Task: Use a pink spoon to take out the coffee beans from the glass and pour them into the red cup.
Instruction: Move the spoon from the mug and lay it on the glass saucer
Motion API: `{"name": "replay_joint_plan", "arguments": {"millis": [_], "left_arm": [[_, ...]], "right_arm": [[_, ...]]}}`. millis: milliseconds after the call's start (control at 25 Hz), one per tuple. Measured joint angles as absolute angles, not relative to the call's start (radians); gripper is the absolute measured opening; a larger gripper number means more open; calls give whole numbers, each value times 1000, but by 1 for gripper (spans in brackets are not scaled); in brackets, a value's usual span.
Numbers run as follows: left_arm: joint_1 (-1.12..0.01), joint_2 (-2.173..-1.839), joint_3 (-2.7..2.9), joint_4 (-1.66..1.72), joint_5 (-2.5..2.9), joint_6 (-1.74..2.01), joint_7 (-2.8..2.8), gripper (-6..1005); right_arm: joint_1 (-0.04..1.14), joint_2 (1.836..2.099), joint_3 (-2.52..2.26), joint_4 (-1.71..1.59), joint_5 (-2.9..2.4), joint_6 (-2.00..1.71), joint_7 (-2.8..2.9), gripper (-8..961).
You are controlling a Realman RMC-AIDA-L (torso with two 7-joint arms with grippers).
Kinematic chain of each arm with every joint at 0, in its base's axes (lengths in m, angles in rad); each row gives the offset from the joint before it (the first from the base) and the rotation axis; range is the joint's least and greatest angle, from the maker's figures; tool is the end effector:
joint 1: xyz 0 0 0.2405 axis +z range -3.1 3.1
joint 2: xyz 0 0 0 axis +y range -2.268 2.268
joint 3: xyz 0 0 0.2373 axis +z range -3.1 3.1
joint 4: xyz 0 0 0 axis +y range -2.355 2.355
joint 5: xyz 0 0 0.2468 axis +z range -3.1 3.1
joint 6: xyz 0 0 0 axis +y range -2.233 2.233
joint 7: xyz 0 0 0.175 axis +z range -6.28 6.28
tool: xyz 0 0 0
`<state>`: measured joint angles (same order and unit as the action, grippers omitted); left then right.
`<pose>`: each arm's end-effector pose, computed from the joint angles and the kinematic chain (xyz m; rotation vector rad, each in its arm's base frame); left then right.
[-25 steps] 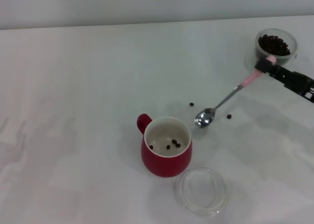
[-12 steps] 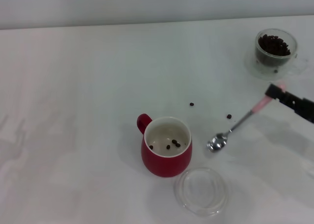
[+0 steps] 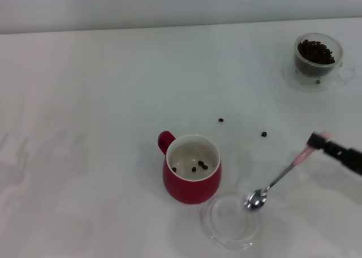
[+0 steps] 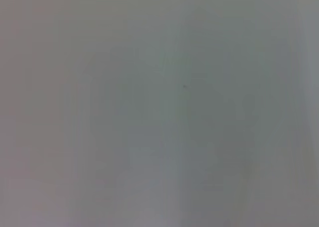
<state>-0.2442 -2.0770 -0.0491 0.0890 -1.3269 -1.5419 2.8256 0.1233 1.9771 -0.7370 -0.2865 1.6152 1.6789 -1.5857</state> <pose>-0.3709 0.2681 -0.0079 -1.7788 -0.4000 -0.7398 0.3669 0.2238 0.0027 -2.0234 1.5047 1.2595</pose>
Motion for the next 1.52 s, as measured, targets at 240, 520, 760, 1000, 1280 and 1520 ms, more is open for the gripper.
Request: {"name": "replay_joint_plan", "arguments": {"millis": [240, 520, 760, 1000, 1280, 1520], "left_arm": [[-253, -2078, -47, 89, -1327, -1536, 2826, 397], [-261, -2079, -48, 87, -1327, -1536, 2826, 397], [-261, -2079, -49, 83, -1327, -1536, 2826, 397], [-261, -2079, -49, 79, -1327, -1537, 2826, 396], [-260, -2079, -49, 79, -1327, -1540, 2826, 396], [-260, -2080, -49, 77, -1328, -1542, 2826, 396]], "right_arm": [[132, 2001, -740, -252, 1573, 1672, -1593, 223], [145, 2004, -762, -234, 1571, 1672, -1595, 226], [154, 2007, -770, -233, 1563, 1645, -1599, 228], [166, 2010, -789, -232, 1561, 1611, -1615, 231], [180, 2010, -799, -223, 1559, 1601, -1622, 234], [191, 2009, -827, -213, 1559, 1601, -1611, 237]]}}
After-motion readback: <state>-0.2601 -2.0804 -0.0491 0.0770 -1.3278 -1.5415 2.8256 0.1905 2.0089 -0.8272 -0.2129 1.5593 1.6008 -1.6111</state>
